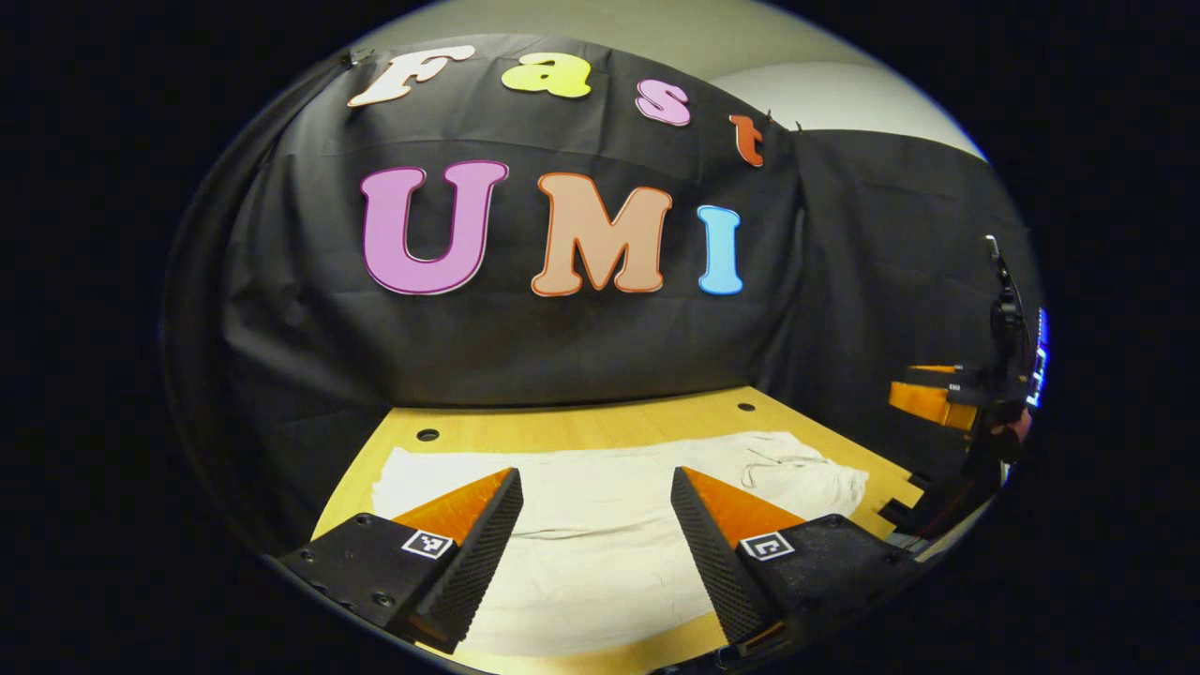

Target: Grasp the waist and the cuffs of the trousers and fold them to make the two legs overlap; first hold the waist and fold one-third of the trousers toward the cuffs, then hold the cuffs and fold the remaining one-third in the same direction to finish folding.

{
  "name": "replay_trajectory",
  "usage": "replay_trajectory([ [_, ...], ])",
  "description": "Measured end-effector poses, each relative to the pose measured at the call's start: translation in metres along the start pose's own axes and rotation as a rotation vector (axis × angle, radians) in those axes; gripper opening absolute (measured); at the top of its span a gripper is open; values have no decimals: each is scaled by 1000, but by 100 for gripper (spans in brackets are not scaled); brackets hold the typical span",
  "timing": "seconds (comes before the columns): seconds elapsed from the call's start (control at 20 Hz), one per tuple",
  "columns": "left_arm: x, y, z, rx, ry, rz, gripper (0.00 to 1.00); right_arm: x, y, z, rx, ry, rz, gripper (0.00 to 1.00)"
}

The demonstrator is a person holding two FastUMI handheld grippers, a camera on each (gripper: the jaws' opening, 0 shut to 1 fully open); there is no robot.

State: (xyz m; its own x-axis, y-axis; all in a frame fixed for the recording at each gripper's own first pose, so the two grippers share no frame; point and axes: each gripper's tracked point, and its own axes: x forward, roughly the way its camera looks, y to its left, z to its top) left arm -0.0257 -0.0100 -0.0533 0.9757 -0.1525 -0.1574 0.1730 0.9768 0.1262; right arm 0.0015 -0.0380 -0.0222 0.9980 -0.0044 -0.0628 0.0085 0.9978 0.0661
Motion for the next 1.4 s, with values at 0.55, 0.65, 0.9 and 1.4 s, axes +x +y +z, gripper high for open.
replay_trajectory([
  [0.55, -36, 83, -151, 146, 454, -204, 95, -22, 25, -21, 3, 72, -42, 97],
  [0.65, -47, 101, -176, 237, 551, -230, 96, -26, 25, -27, 19, 91, -53, 98],
  [0.9, -76, 115, -229, 396, 740, -354, 94, -33, 19, -36, 22, 119, -85, 97],
  [1.4, -122, 157, -273, 619, 1055, -496, 89, -29, 15, -47, -14, 154, -87, 97],
])
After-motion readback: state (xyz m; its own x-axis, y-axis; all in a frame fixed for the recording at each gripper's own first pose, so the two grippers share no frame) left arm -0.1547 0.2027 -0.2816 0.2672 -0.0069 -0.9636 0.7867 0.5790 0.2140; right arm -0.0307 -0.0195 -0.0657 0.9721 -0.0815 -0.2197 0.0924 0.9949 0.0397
